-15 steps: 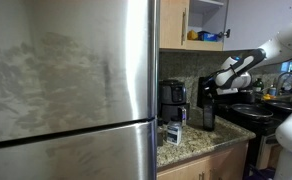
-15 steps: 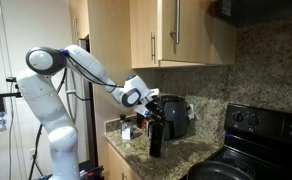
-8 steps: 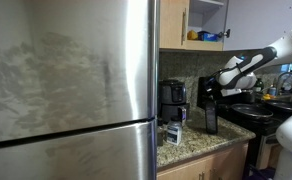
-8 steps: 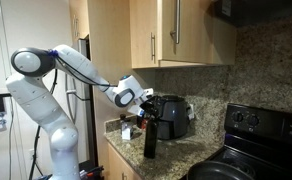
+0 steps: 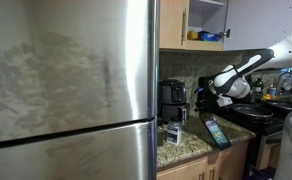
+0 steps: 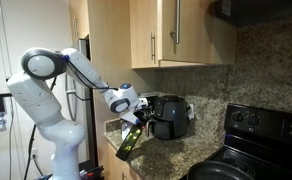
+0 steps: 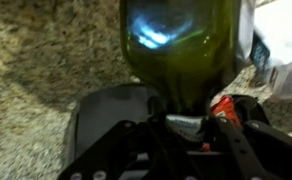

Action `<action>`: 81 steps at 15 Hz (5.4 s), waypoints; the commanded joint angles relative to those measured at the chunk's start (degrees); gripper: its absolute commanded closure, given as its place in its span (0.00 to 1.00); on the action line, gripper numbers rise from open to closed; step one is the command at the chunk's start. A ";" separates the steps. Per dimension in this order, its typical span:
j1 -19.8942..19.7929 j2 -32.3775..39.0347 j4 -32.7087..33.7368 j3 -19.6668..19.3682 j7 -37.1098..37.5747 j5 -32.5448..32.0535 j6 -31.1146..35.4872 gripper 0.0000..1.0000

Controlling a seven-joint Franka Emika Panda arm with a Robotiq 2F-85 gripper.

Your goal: Move the bottle that is near the stove to the left of the air fryer

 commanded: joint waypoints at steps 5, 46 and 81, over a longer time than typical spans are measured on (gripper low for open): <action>21.85 -1.45 8.32 -22.77 -14.14 15.43 -5.48 0.89; 81.31 -35.17 17.25 -59.52 -12.46 -32.01 27.13 0.89; 98.80 -34.36 28.69 -72.90 -16.97 -34.81 29.32 0.01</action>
